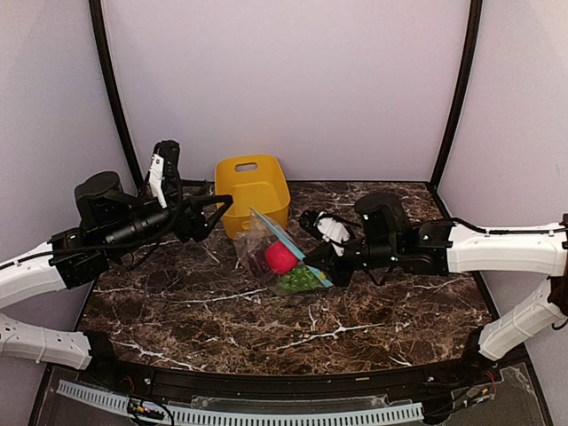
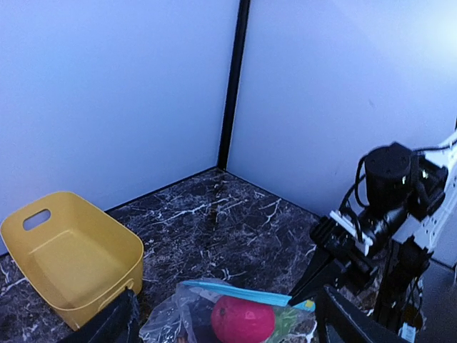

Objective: Open the zip-top bag and remove the fake food

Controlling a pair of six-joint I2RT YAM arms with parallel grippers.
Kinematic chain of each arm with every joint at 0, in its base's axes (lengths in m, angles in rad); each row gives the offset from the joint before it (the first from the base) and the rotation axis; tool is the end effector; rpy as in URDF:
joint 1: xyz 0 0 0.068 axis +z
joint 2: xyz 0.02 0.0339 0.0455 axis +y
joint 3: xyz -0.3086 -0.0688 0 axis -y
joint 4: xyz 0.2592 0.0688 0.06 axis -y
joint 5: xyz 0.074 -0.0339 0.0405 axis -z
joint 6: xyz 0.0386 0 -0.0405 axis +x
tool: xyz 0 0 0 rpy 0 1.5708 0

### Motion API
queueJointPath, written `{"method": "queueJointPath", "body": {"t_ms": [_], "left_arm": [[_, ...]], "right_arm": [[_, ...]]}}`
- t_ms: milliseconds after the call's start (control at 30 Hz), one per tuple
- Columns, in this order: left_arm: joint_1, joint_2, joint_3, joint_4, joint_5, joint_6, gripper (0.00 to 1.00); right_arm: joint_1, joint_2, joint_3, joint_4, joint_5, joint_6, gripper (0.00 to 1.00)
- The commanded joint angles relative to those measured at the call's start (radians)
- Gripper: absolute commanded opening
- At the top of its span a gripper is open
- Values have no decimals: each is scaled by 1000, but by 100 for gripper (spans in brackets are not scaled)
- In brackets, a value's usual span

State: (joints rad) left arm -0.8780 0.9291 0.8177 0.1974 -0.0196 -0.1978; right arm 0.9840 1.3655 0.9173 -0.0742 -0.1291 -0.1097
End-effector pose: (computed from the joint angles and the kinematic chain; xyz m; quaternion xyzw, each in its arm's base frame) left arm 0.1358 -0.1624 0.4012 0.2187 0.6397 -0.3718 0.6362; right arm 0.1697 0.2642 0.3013 -0.4768 0.7211 0.2620 0.4289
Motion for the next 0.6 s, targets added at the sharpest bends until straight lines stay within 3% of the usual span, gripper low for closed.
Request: {"method": "queueJointPath", "body": {"t_ms": [0, 167, 333, 567], "left_arm": [[1, 6, 29, -222, 167, 336, 83], [-26, 23, 15, -278, 222, 553, 81], [-135, 80, 14, -289, 150, 768, 76], [-186, 174, 57, -292, 133, 926, 58]], "right_arm": [[2, 6, 102, -141, -65, 15, 0], [1, 30, 172, -227, -126, 24, 0], [0, 65, 185, -257, -160, 27, 0], [1, 84, 219, -287, -197, 21, 0]]}}
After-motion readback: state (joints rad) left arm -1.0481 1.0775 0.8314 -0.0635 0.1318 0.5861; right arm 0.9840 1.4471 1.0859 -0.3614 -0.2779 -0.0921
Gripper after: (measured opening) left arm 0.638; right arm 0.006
